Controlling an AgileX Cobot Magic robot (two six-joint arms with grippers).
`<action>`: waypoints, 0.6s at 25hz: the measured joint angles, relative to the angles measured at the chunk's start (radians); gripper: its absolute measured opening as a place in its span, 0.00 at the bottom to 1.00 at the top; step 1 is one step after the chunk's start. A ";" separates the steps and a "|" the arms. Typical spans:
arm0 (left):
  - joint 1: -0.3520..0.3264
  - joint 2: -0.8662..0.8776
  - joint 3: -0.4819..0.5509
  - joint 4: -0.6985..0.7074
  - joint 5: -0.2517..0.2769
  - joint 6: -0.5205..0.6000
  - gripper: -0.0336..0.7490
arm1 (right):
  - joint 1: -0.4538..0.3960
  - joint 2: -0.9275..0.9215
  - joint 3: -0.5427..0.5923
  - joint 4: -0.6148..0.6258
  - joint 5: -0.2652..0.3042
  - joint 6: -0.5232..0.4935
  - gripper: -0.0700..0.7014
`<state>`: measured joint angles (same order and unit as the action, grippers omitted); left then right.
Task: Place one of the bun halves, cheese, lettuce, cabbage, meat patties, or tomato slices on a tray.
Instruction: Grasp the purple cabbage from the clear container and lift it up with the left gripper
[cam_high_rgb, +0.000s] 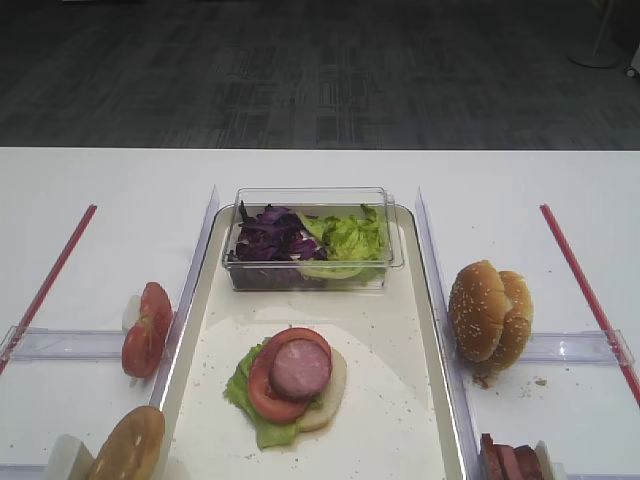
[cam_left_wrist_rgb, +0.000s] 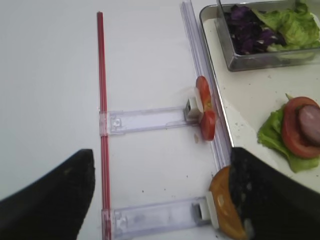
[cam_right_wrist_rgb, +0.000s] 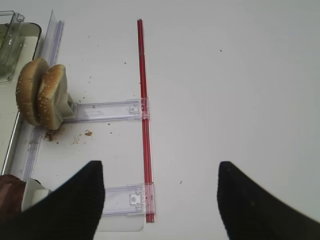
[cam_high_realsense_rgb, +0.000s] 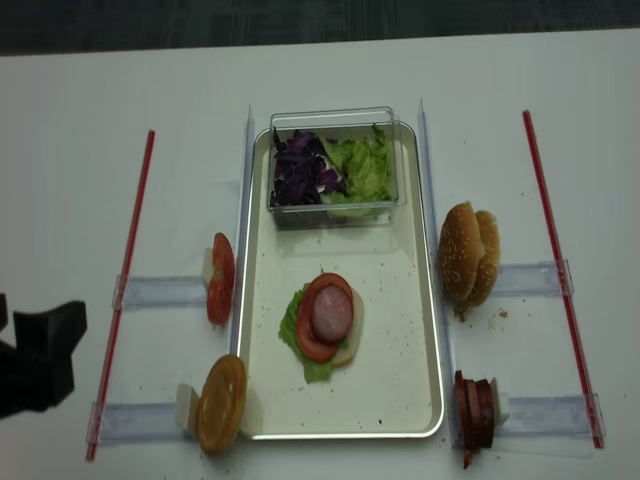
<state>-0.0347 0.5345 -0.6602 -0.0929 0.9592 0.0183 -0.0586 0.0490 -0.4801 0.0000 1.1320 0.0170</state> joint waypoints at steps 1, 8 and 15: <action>0.000 0.042 -0.017 0.000 -0.010 0.002 0.69 | 0.000 0.000 0.000 0.000 0.000 0.000 0.75; 0.000 0.330 -0.137 -0.012 -0.045 0.032 0.69 | 0.000 0.000 0.000 0.000 0.000 0.000 0.75; 0.000 0.604 -0.287 -0.014 -0.093 0.099 0.69 | 0.000 0.000 0.000 0.000 0.000 0.000 0.75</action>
<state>-0.0347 1.1386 -0.9473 -0.1069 0.8659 0.1175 -0.0586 0.0490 -0.4801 0.0000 1.1320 0.0170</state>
